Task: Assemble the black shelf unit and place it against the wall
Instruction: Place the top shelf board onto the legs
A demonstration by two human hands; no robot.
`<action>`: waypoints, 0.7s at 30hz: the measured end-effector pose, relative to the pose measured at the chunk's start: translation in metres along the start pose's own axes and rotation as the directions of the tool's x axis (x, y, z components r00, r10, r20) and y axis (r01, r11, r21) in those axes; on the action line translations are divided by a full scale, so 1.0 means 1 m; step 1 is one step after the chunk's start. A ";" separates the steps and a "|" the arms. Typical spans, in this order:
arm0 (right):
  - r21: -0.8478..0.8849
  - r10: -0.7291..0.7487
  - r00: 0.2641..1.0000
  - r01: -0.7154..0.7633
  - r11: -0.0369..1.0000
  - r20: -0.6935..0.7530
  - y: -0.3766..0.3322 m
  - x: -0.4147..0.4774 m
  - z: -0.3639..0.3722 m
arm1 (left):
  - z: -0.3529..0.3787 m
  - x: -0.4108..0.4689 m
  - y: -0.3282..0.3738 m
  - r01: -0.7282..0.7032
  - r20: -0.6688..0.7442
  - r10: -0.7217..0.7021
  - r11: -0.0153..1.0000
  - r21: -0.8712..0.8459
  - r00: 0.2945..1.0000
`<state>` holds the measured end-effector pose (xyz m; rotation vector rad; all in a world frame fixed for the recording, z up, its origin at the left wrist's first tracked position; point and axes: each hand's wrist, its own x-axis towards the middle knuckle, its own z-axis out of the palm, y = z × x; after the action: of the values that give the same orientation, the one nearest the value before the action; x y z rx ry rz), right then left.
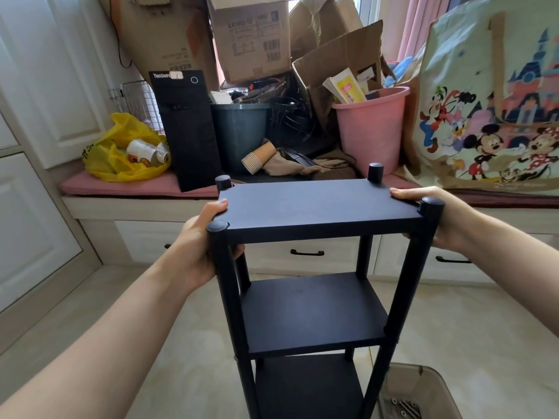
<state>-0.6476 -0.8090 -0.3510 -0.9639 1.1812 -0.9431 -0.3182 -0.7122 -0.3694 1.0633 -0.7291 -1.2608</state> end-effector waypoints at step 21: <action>-0.185 -0.273 0.900 0.221 0.958 -0.340 0.030 -0.007 0.008 | 0.024 -0.012 -0.018 -0.250 -0.287 0.206 0.960 -0.124 0.935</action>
<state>-0.6379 -0.7921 -0.3765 -1.1035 1.4742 -1.2960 -0.3491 -0.7053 -0.3755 0.9663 -0.5152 -0.9333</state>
